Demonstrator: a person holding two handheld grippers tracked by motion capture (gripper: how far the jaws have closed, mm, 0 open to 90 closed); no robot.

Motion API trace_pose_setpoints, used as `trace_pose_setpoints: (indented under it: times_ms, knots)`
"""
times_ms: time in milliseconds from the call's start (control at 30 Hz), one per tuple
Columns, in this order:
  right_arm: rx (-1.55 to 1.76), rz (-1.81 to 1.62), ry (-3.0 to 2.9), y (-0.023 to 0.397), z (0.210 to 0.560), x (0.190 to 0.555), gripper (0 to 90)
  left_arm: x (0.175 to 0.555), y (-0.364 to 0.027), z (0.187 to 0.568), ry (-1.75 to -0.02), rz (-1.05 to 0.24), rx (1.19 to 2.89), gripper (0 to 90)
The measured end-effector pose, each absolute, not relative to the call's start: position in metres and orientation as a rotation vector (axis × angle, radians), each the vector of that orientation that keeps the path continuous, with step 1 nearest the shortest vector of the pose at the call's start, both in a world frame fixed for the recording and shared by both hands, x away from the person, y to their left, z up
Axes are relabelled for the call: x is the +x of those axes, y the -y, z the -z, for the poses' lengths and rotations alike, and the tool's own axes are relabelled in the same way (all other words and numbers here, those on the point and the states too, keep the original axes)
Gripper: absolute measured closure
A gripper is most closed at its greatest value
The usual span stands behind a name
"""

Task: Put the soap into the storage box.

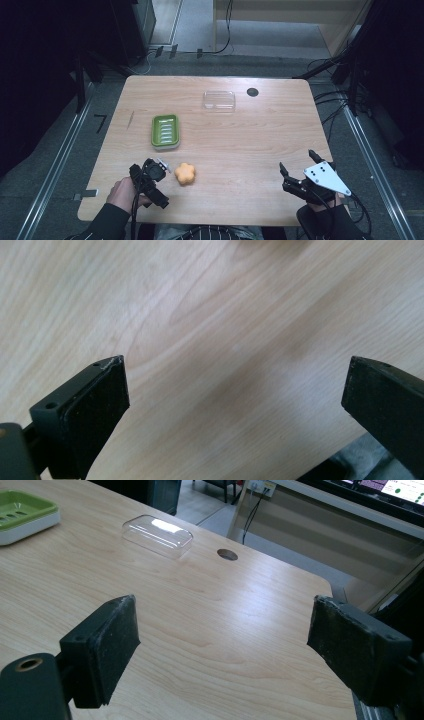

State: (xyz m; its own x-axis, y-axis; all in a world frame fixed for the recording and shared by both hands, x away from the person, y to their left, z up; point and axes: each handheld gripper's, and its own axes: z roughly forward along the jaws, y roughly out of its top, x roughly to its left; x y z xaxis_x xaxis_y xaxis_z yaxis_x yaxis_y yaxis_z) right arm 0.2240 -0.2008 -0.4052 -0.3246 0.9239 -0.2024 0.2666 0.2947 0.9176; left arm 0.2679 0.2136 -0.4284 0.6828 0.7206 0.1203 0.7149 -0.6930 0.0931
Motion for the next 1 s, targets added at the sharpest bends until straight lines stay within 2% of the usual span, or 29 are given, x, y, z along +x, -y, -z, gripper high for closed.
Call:
trace_pose_setpoints:
  times_ms: [1000]
  knots:
    - [1.072, -1.050, -1.782, 0.200, 0.406, 0.225, 13.3, 0.304, -0.177, 0.438, -1.125, -0.169, 2.841, 0.0]
